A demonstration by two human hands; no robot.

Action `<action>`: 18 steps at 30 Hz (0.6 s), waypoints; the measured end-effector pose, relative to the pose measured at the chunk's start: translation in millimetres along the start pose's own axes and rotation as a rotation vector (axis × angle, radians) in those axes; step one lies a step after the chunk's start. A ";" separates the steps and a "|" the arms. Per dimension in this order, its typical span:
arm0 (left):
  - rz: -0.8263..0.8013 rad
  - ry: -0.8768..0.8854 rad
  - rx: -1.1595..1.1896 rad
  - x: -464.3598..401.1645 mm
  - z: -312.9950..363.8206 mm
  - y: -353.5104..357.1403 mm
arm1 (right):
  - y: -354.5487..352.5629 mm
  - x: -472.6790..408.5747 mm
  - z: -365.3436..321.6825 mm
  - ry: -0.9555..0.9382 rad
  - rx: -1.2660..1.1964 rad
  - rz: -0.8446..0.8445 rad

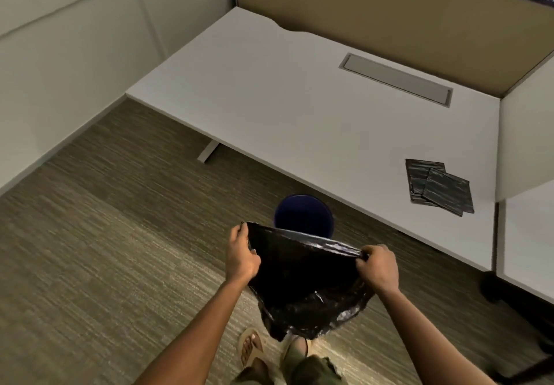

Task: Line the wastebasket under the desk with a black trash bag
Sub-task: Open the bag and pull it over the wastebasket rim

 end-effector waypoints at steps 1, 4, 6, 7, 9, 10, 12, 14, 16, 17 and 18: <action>0.009 0.035 -0.013 -6.2 7.0 4.4 | 0.0 -11.1 5.7 0.075 -0.058 0.017; 0.039 0.156 -0.040 -23.7 27.9 14.4 | 7.6 -38.9 19.4 0.276 -0.492 0.025; 0.073 0.261 -0.039 -31.8 41.9 17.9 | 10.0 -45.1 19.6 0.296 -0.808 0.096; 0.101 0.314 -0.036 -35.0 47.7 19.9 | 9.2 -45.0 17.8 0.242 -0.913 0.133; 0.160 0.385 -0.022 -38.8 54.3 22.7 | 7.9 -38.6 12.5 0.097 -1.019 0.161; 0.183 0.402 -0.014 -40.5 54.4 25.4 | 9.1 -34.9 11.9 0.048 -1.021 0.170; 0.215 0.399 0.001 -43.7 49.2 34.3 | 19.3 -30.9 16.4 0.025 -0.997 0.183; 0.216 0.366 0.026 -52.5 38.5 48.7 | 38.6 -34.3 25.1 0.045 -0.954 0.178; 0.186 0.338 0.032 -72.0 26.2 68.2 | 64.3 -48.7 34.1 0.063 -0.894 0.159; 0.161 0.321 0.026 -85.6 17.8 79.9 | 78.9 -58.5 38.4 0.068 -0.854 0.144; 0.132 0.301 0.021 -101.4 8.1 92.3 | 93.4 -70.0 41.4 0.062 -0.811 0.132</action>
Point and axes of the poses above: each hand's wrist, its own x-axis away from the middle knuckle, its own y-axis out of the palm, z = x × y, the point moved 5 cm from there along -x, towards the middle knuckle, and after that the axes turned 7 degrees about -z, right-handed, at the moved point
